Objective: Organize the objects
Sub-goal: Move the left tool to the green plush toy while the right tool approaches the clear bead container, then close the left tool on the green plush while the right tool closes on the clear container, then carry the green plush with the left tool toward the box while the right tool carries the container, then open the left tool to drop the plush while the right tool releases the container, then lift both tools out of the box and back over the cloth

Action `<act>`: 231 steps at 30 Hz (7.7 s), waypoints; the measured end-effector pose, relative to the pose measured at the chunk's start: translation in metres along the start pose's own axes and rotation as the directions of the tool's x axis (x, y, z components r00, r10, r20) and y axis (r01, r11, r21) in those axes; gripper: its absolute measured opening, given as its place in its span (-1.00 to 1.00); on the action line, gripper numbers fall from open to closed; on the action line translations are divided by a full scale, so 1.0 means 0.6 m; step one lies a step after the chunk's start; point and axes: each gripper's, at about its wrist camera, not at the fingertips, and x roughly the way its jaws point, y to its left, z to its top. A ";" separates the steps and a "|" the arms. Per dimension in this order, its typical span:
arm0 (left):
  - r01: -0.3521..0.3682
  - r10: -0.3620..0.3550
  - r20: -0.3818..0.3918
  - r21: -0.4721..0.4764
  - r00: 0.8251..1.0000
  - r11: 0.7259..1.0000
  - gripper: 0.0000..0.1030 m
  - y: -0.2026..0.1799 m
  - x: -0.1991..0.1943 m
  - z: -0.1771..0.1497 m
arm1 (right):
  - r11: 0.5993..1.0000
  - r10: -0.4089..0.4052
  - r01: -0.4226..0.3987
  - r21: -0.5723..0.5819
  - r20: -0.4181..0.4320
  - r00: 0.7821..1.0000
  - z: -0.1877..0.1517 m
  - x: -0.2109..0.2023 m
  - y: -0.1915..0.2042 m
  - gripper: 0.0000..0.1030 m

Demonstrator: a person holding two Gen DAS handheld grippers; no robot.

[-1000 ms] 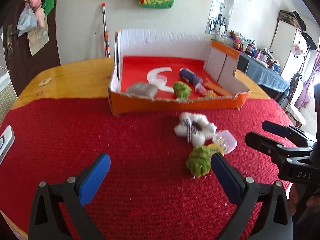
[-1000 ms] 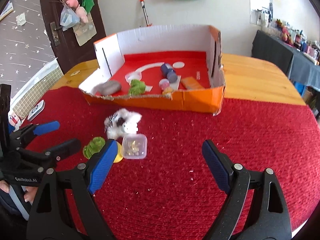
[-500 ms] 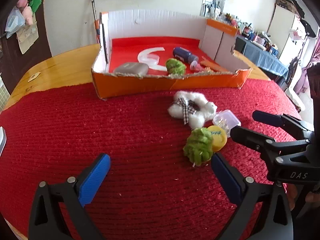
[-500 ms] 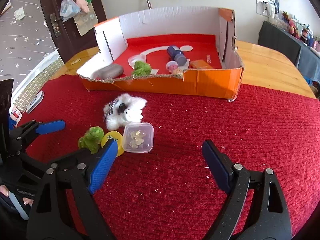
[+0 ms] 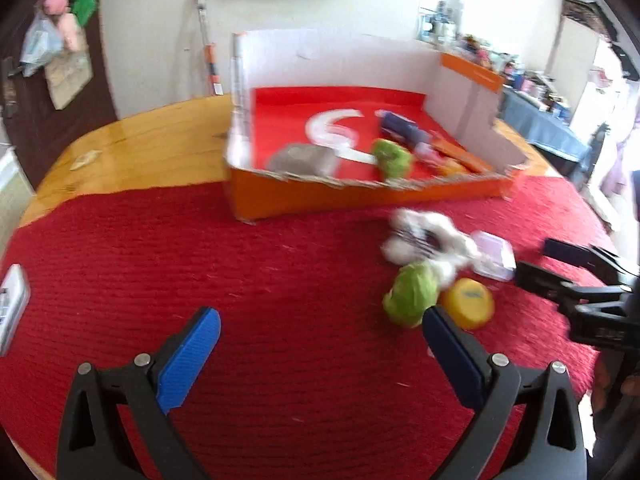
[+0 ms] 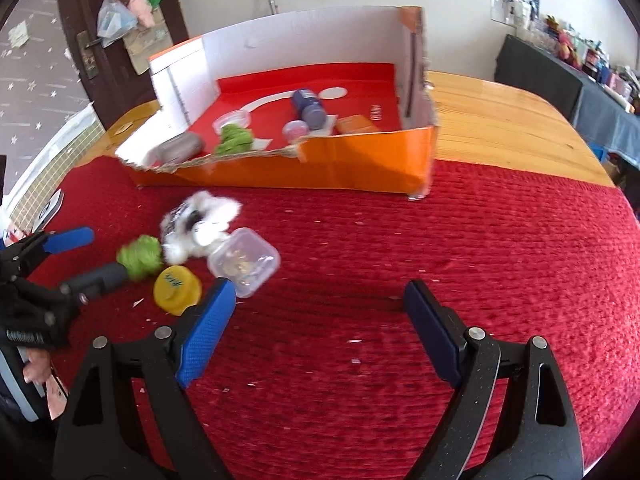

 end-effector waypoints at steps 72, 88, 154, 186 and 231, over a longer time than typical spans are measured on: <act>0.220 -0.220 -0.005 0.082 0.975 0.972 -0.39 -0.042 -0.014 0.009 | 0.961 0.116 -0.114 -0.252 -0.007 0.993 0.015 0.004 0.072 -0.20; 0.234 -0.239 0.051 0.088 0.970 0.968 -0.39 -0.037 -0.050 0.041 | 0.954 0.133 -0.125 -0.274 0.011 0.991 0.038 -0.027 0.078 -0.20; 0.005 0.023 -0.234 0.117 0.972 0.993 -0.37 -0.029 0.254 0.334 | 0.980 -0.189 0.165 -0.110 -0.264 0.946 0.337 0.250 0.023 -0.20; 0.019 -0.007 -0.227 0.052 0.974 0.998 -0.09 0.008 0.227 0.351 | 0.981 -0.177 0.153 -0.116 -0.234 0.956 0.358 0.226 0.037 -0.06; 0.010 0.021 0.185 -0.166 0.983 0.986 0.64 0.008 -0.077 0.097 | 0.988 0.056 -0.032 -0.149 0.156 0.986 0.120 -0.075 0.015 0.63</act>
